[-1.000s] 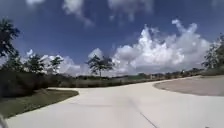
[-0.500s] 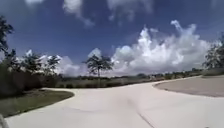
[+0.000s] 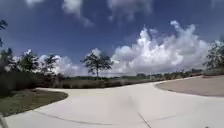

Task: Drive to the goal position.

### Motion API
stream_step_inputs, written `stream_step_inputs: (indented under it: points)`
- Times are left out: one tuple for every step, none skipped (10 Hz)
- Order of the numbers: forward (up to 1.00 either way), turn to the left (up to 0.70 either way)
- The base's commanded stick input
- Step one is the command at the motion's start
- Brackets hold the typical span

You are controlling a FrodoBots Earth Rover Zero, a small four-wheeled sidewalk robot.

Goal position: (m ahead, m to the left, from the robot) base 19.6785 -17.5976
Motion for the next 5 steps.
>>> stream_step_inputs:
  points:
    - [0.85, 0.0]
    - [0.85, 0.0]
    - [0.85, 0.0]
    - [0.85, 0.0]
    - [0.85, 0.0]
